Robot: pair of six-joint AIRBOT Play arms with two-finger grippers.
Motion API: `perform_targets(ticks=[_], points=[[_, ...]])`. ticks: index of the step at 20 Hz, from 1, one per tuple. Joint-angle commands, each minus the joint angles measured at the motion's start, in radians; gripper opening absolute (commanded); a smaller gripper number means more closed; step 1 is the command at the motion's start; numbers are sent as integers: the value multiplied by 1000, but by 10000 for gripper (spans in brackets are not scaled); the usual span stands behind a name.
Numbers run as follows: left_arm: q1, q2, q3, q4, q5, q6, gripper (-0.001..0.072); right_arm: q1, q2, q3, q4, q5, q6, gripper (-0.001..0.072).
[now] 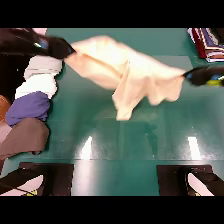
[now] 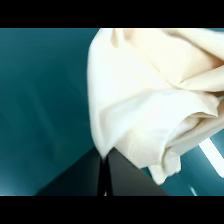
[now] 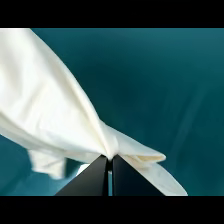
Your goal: Fold the shirts.
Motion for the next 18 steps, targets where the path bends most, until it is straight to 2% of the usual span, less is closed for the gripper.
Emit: perform_targets(ticks=[1,7,14,16,18], points=[[1,112,112,64,3,55,24,-43,50,183,-30,8,4,15],[1,208,161,69,6,165,24,-51,53,406,-40,21,-6,15],[1,209,405,34,-30,162,25,-51,53,643,-118,52,-7,15],[1,206,407,2,-72,149,25,-49,43,660,-105,56,-6,14],[1,199,334,4,-150,103,24,-13,-8,659,-105,156,3,15]])
